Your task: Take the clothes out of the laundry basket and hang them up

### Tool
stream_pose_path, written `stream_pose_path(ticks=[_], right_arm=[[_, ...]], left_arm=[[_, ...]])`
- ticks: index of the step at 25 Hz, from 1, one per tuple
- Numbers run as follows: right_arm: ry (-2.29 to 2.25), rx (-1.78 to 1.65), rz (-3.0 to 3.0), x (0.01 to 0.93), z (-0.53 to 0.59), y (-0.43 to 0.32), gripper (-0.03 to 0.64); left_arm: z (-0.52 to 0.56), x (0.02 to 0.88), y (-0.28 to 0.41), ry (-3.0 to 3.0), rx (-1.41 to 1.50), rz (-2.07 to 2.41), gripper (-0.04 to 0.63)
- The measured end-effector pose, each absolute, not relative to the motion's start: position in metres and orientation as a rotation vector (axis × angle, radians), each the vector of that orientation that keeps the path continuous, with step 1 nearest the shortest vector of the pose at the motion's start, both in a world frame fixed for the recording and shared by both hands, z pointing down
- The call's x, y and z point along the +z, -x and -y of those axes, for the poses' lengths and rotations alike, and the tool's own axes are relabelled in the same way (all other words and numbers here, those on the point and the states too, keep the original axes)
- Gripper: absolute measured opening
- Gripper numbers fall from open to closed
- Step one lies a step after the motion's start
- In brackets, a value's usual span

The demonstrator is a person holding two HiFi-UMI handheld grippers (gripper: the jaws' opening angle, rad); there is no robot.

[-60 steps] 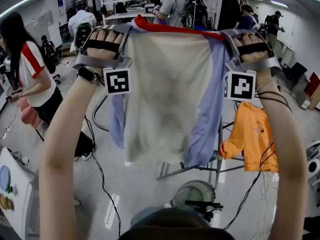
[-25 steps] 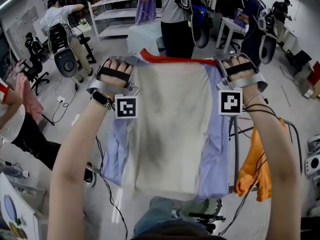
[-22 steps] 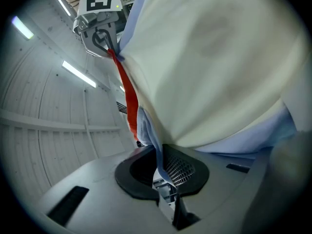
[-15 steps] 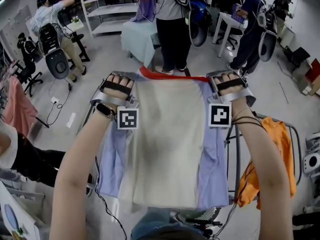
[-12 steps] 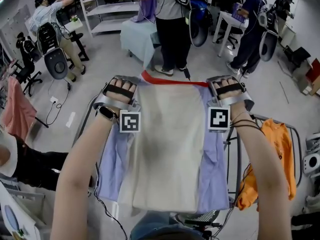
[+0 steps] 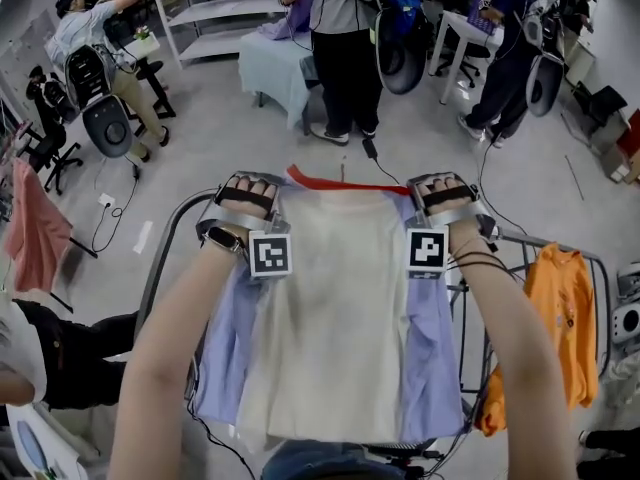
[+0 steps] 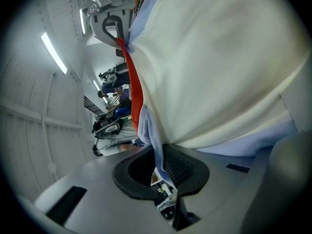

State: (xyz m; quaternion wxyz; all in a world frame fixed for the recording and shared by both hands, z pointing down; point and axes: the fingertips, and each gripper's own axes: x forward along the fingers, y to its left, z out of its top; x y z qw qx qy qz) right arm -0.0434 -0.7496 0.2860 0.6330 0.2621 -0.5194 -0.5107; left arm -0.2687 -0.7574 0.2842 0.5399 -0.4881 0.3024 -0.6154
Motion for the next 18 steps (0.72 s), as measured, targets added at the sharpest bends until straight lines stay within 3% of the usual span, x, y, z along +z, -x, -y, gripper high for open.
stream_pose_path(ticks=[2, 3, 8, 10, 13, 15, 18], right_arm=[[-0.585, -1.120, 1.198, 0.298, 0.752, 0.040, 0.014], [-0.582, -1.098, 1.205, 0.303, 0.753, 0.039, 0.014], [-0.617, -1.034, 1.243, 0.309, 0.752, 0.037, 0.069], [-0.637, -1.014, 1.257, 0.308, 0.751, 0.033, 0.116], [-0.705, -0.939, 1.307, 0.305, 0.751, 0.029, 0.296], [-0.763, -0.882, 1.341, 0.300, 0.751, 0.025, 0.348], [-0.793, -0.849, 1.339, 0.291, 0.741, 0.012, 0.363]], left_arm=[[0.760, 0.295, 0.268, 1.263, -1.503, -0.748, 0.035], [0.762, 0.298, 0.270, 1.312, -1.530, -0.776, 0.071], [0.778, 0.280, 0.273, 1.476, -1.544, -0.993, 0.342], [0.778, 0.273, 0.271, 1.519, -1.542, -1.033, 0.417], [0.775, 0.268, 0.276, 1.534, -1.541, -1.048, 0.454], [0.771, 0.266, 0.281, 1.529, -1.544, -1.054, 0.460], [0.760, 0.258, 0.283, 1.528, -1.541, -1.088, 0.471]])
